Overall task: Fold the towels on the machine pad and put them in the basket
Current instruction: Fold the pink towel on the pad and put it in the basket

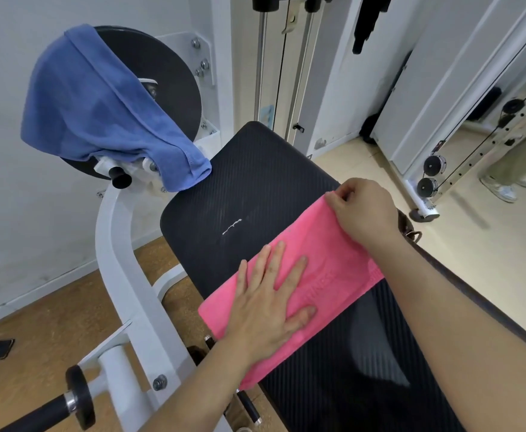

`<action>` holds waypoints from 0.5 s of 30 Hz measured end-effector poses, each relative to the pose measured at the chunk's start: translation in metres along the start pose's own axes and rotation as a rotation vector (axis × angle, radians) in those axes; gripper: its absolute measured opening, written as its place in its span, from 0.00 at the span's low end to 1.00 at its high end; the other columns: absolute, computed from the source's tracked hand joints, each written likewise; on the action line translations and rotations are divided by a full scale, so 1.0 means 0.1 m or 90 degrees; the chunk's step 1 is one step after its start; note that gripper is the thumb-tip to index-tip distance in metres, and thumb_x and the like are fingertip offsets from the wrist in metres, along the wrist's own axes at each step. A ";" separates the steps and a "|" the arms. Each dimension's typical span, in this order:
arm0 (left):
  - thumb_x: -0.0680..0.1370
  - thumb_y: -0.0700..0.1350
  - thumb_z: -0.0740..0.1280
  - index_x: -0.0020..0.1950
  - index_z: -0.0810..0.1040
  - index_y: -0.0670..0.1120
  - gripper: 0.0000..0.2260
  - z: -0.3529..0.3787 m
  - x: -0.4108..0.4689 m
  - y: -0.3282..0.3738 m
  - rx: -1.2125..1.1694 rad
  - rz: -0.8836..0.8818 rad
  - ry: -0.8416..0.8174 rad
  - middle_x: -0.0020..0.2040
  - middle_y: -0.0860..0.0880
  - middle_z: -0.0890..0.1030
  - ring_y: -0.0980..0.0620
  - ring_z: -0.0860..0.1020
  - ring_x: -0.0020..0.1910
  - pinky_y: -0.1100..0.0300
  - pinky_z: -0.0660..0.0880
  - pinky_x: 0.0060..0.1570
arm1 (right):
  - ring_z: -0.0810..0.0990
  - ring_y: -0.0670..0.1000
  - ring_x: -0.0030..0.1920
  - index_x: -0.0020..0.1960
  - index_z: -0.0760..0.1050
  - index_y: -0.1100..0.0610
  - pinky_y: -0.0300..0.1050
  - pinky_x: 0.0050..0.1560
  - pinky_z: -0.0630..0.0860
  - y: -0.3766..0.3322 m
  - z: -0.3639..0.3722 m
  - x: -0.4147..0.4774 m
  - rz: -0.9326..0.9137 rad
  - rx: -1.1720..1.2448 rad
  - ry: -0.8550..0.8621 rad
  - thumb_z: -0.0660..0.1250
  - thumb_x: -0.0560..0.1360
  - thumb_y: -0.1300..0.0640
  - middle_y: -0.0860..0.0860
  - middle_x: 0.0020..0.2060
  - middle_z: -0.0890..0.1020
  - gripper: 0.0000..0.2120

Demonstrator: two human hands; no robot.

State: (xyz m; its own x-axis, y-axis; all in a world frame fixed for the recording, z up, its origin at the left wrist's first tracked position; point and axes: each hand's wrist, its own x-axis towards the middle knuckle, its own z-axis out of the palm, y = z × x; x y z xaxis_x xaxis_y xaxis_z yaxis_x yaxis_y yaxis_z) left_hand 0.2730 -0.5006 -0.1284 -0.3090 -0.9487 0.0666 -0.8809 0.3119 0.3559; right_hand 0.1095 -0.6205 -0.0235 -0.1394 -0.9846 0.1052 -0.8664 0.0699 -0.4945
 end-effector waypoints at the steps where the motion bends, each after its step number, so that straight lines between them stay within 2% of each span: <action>1: 0.77 0.71 0.46 0.76 0.35 0.63 0.32 0.02 0.01 0.00 0.004 -0.005 -0.008 0.76 0.52 0.29 0.50 0.29 0.74 0.39 0.36 0.73 | 0.76 0.56 0.47 0.45 0.78 0.55 0.49 0.45 0.72 -0.01 -0.01 -0.03 -0.022 -0.047 0.024 0.64 0.76 0.50 0.49 0.40 0.77 0.09; 3: 0.75 0.73 0.44 0.74 0.34 0.67 0.32 0.05 0.04 -0.03 0.005 -0.014 -0.019 0.75 0.52 0.27 0.48 0.27 0.74 0.37 0.34 0.71 | 0.75 0.57 0.50 0.52 0.78 0.55 0.49 0.48 0.71 -0.09 -0.06 -0.13 -0.090 -0.079 0.099 0.64 0.77 0.50 0.53 0.47 0.76 0.10; 4: 0.74 0.73 0.45 0.73 0.34 0.68 0.32 0.04 0.04 -0.03 0.006 -0.014 -0.026 0.75 0.52 0.27 0.47 0.26 0.73 0.36 0.34 0.71 | 0.75 0.54 0.50 0.54 0.77 0.54 0.47 0.49 0.70 -0.17 -0.08 -0.22 -0.120 -0.029 0.107 0.64 0.77 0.51 0.52 0.47 0.77 0.10; 5: 0.74 0.73 0.46 0.72 0.33 0.69 0.32 0.03 0.05 -0.02 0.007 -0.012 -0.034 0.75 0.53 0.26 0.47 0.26 0.73 0.35 0.34 0.70 | 0.76 0.50 0.48 0.55 0.78 0.53 0.44 0.49 0.71 -0.23 -0.08 -0.32 -0.133 0.071 0.067 0.64 0.77 0.52 0.49 0.47 0.78 0.09; 6: 0.75 0.73 0.47 0.72 0.32 0.70 0.32 0.03 0.05 -0.02 0.010 -0.010 -0.041 0.74 0.53 0.25 0.47 0.25 0.73 0.34 0.34 0.70 | 0.78 0.46 0.47 0.55 0.78 0.52 0.42 0.49 0.73 -0.30 -0.03 -0.43 -0.119 0.190 -0.030 0.65 0.77 0.53 0.46 0.46 0.80 0.08; 8: 0.75 0.73 0.48 0.70 0.32 0.71 0.32 0.03 0.06 -0.01 0.006 -0.013 -0.046 0.74 0.54 0.26 0.47 0.25 0.72 0.34 0.34 0.70 | 0.80 0.43 0.49 0.59 0.77 0.52 0.44 0.53 0.78 -0.37 0.12 -0.63 -0.020 0.396 -0.271 0.66 0.77 0.54 0.46 0.52 0.81 0.11; 9: 0.75 0.73 0.49 0.71 0.34 0.71 0.31 0.02 0.06 0.00 0.002 -0.015 -0.039 0.75 0.54 0.27 0.47 0.26 0.73 0.34 0.35 0.70 | 0.81 0.46 0.52 0.63 0.75 0.53 0.46 0.51 0.80 -0.34 0.18 -0.65 0.064 0.494 -0.322 0.66 0.78 0.55 0.49 0.56 0.81 0.14; 11: 0.76 0.72 0.49 0.74 0.40 0.69 0.31 0.01 0.04 -0.01 0.001 -0.015 -0.021 0.77 0.53 0.31 0.48 0.28 0.74 0.35 0.35 0.71 | 0.83 0.52 0.53 0.66 0.72 0.56 0.45 0.43 0.82 -0.24 0.17 -0.55 0.237 0.734 -0.329 0.65 0.79 0.55 0.54 0.60 0.81 0.16; 12: 0.77 0.71 0.49 0.76 0.42 0.67 0.30 0.01 0.00 -0.03 0.014 -0.005 -0.004 0.78 0.52 0.33 0.48 0.31 0.75 0.36 0.35 0.71 | 0.83 0.54 0.54 0.67 0.71 0.57 0.43 0.42 0.82 -0.19 0.12 -0.48 0.300 0.847 -0.333 0.63 0.79 0.54 0.55 0.59 0.81 0.17; 15: 0.79 0.69 0.48 0.78 0.48 0.62 0.29 0.11 -0.25 -0.10 0.065 0.036 0.021 0.80 0.48 0.43 0.46 0.42 0.78 0.35 0.45 0.70 | 0.81 0.56 0.60 0.68 0.70 0.61 0.44 0.46 0.82 -0.06 -0.02 -0.37 0.379 1.066 -0.378 0.59 0.80 0.47 0.57 0.61 0.80 0.23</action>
State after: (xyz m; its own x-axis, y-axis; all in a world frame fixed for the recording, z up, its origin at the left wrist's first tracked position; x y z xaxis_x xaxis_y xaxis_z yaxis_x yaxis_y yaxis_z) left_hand 0.2856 -0.4795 -0.1439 -0.3483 -0.9302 0.1155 -0.8951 0.3667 0.2535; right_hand 0.1190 -0.5843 -0.0228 0.2742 -0.8393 -0.4694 0.5855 0.5329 -0.6109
